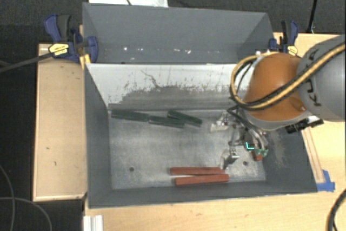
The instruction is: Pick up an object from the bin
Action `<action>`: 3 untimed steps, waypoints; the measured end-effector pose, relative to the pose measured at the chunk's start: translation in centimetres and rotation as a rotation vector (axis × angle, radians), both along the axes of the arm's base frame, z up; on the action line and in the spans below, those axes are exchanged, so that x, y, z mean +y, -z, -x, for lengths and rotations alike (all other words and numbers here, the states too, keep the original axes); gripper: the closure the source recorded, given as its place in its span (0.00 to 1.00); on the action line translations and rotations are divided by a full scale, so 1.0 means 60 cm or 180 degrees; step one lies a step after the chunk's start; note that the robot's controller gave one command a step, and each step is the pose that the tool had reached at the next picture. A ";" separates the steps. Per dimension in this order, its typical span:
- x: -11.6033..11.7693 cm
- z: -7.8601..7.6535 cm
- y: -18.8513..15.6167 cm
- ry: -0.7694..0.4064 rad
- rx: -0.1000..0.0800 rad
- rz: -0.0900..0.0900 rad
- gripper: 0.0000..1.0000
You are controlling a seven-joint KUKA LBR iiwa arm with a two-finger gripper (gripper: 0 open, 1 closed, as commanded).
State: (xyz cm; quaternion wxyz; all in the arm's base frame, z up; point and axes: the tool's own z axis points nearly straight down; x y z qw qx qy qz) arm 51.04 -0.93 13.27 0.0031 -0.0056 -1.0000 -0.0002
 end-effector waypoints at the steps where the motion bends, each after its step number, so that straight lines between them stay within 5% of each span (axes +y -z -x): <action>1: 0.000 -0.003 -0.007 -0.0001 -0.0026 0.0001 0.00; 2: -0.040 0.039 0.076 -0.0064 -0.0042 0.0002 0.00; 3: -0.045 0.044 0.088 -0.0077 -0.0033 -0.0001 1.00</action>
Offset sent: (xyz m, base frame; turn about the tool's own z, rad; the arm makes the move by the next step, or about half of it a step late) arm -0.0330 -0.0316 -0.0627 -0.0226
